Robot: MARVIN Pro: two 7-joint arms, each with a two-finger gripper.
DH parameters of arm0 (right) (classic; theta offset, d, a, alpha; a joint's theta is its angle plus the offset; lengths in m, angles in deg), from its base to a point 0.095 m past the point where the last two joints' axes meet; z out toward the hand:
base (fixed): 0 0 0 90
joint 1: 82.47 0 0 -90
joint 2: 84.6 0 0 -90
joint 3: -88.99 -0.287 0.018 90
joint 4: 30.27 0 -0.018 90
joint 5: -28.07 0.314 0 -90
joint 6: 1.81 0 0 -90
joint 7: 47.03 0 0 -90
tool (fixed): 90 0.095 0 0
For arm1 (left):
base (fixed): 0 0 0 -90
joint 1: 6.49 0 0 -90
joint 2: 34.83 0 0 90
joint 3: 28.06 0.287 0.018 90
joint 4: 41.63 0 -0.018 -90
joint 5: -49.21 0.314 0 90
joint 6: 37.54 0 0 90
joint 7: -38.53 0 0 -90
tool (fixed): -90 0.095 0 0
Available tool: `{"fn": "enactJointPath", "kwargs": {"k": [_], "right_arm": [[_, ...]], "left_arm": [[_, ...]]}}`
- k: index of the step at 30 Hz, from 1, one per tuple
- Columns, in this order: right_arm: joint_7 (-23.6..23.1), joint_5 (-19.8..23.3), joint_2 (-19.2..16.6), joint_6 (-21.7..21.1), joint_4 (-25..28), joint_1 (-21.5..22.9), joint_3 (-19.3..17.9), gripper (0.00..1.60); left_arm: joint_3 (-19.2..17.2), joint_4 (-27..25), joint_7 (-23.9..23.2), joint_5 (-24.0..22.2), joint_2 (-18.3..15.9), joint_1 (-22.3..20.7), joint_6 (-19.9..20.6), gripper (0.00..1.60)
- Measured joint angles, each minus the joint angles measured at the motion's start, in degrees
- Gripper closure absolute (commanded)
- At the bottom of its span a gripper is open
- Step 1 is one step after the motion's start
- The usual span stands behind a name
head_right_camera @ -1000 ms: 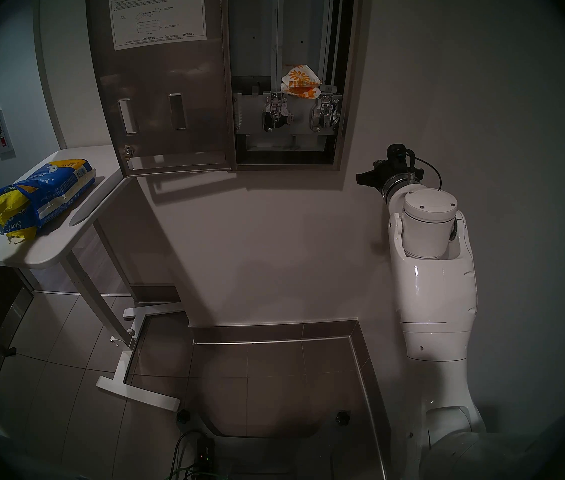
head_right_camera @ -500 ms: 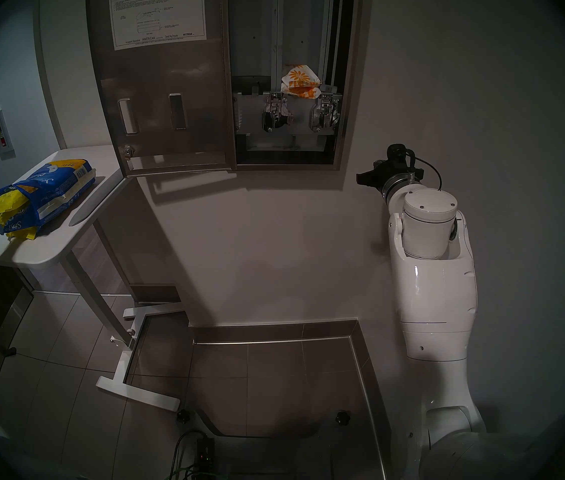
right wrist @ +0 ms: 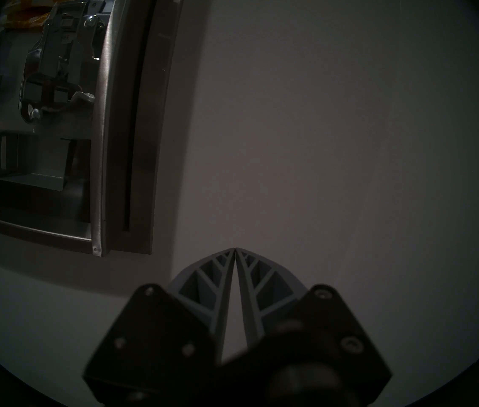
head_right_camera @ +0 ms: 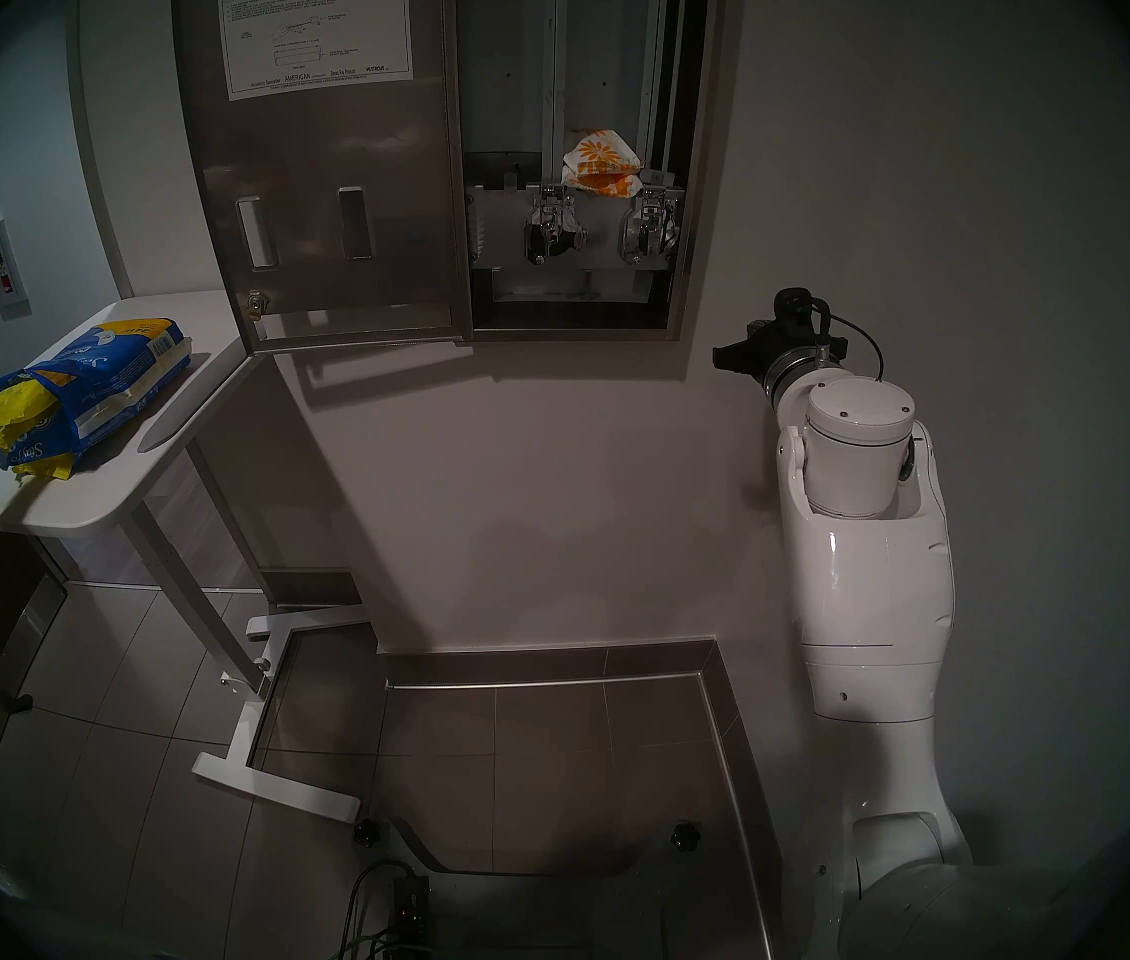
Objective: Open the dispenser door, put the pads inside, close the door
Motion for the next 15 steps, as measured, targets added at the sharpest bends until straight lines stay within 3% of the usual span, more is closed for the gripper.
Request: {"fn": "enactJointPath", "kwargs": {"k": [15], "right_arm": [[0.0,0.1,0.0,0.0,0.0,0.0,0.0,1.09]], "left_arm": [[0.0,-0.2,1.7,-1.2,0.4,1.2,-1.2,0.0]]}}
